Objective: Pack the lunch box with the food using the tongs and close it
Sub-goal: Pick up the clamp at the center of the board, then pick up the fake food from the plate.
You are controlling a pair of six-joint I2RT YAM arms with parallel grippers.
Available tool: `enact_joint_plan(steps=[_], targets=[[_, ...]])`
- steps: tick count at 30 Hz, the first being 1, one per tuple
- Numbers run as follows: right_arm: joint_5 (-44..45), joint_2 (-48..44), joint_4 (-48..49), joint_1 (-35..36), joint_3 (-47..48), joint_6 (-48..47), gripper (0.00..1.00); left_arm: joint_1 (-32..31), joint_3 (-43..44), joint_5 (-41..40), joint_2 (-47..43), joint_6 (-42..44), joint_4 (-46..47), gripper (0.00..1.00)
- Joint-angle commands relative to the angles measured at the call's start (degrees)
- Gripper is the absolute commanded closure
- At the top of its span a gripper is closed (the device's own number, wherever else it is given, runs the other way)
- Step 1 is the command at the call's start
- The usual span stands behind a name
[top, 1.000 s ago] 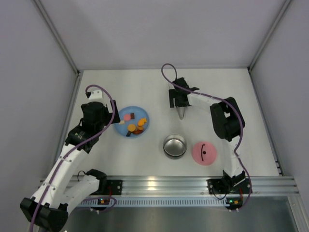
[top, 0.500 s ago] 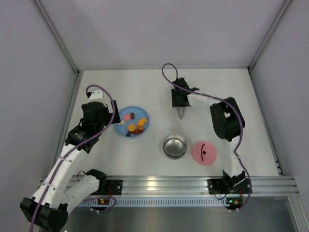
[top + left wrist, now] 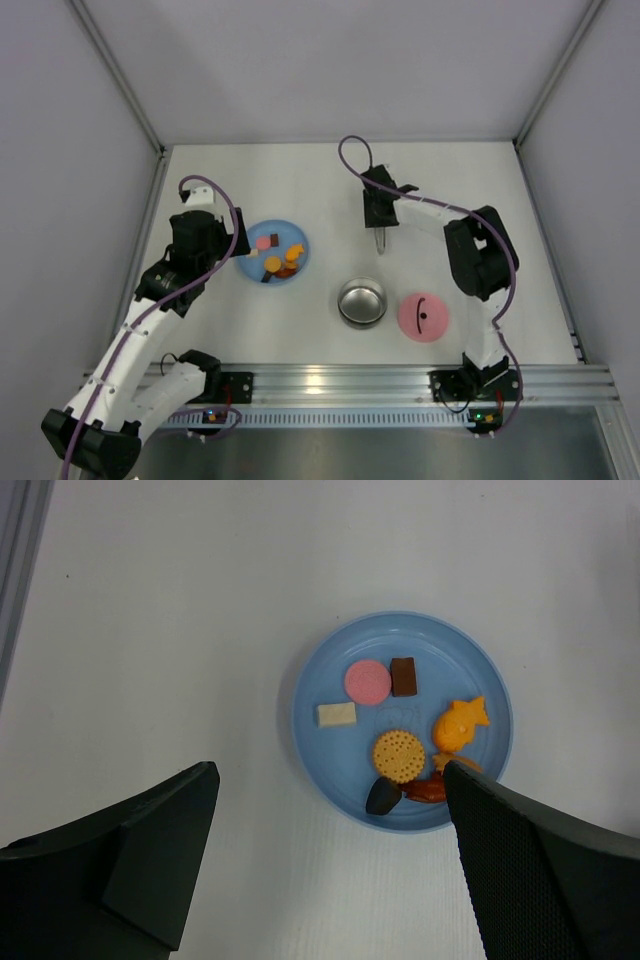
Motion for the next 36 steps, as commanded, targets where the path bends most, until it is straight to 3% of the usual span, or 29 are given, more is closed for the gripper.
enact_joint_plan(steps=[1, 19, 30, 36], targets=[[2.58, -8.36, -2.37, 1.85, 0.17, -0.52, 0.58, 0.19, 1.67, 0.02, -0.41, 0.61, 1.23, 0.01], [3.90, -21.82, -7.38, 5.72, -3.00, -1.57, 0.58, 0.19, 1.76, -0.24, -0.50, 0.52, 0.97, 0.01], [3.20, -32.18, -9.67, 16.17, -6.51, -0.87, 0.59, 0.19, 1.67, -0.33, -0.32, 0.43, 1.05, 0.01], [2.84, -32.81, -10.02, 23.55, -6.16, 0.88, 0.60, 0.19, 1.84, -1.03, -0.32, 0.43, 0.79, 0.01]])
